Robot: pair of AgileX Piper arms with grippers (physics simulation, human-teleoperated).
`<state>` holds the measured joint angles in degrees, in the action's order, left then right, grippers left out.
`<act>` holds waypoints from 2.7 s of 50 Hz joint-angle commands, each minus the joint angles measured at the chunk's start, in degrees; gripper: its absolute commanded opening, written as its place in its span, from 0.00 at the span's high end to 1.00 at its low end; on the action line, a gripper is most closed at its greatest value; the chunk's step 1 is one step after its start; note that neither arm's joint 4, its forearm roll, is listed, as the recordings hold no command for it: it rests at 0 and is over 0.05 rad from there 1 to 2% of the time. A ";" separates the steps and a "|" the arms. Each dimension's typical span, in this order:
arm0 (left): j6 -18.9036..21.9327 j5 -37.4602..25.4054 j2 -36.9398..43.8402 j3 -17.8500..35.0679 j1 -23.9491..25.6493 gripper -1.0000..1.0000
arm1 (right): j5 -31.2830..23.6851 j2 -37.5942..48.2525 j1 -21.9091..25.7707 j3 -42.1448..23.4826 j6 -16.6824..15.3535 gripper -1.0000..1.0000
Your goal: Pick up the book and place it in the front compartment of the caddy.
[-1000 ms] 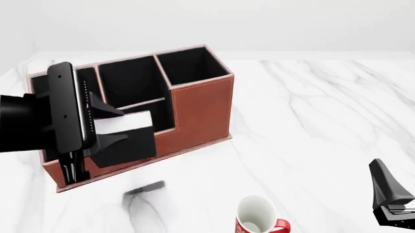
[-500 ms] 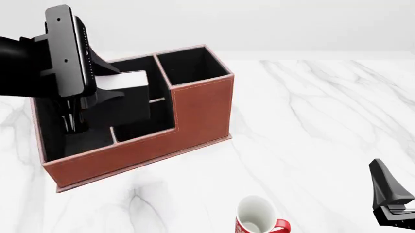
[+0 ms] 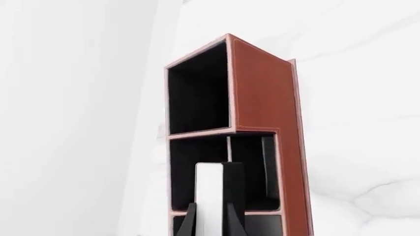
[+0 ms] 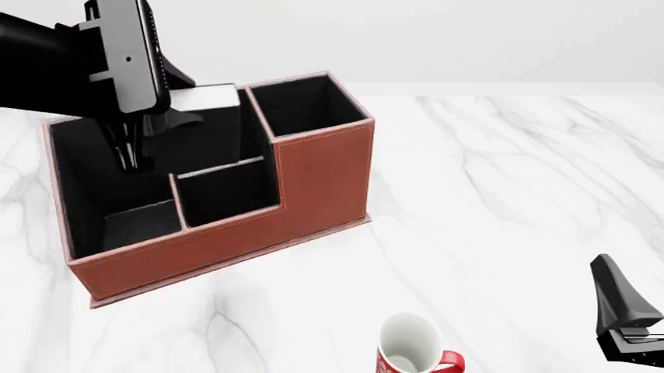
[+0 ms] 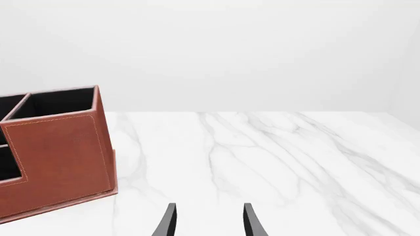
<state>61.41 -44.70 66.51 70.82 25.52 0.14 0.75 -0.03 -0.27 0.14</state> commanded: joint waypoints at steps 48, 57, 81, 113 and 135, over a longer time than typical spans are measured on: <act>4.19 12.51 7.87 -0.71 -2.35 1.00 | -0.02 -0.13 0.01 0.04 -0.02 0.00; 5.09 14.21 8.89 -1.35 -3.24 1.00 | -0.02 -0.11 -0.02 0.04 -0.02 0.00; 6.71 18.31 9.94 -2.93 -3.74 1.00 | -0.02 -0.10 -0.02 0.04 -0.02 0.00; 9.35 26.07 12.93 -5.88 -5.98 1.00 | -0.02 -0.11 0.00 0.04 -0.03 0.00; 9.04 30.06 16.61 -5.96 -6.76 1.00 | -0.02 -0.12 0.01 0.04 -0.02 0.00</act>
<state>69.64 -17.11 82.32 64.50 18.96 0.14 0.75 -0.03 -0.27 0.14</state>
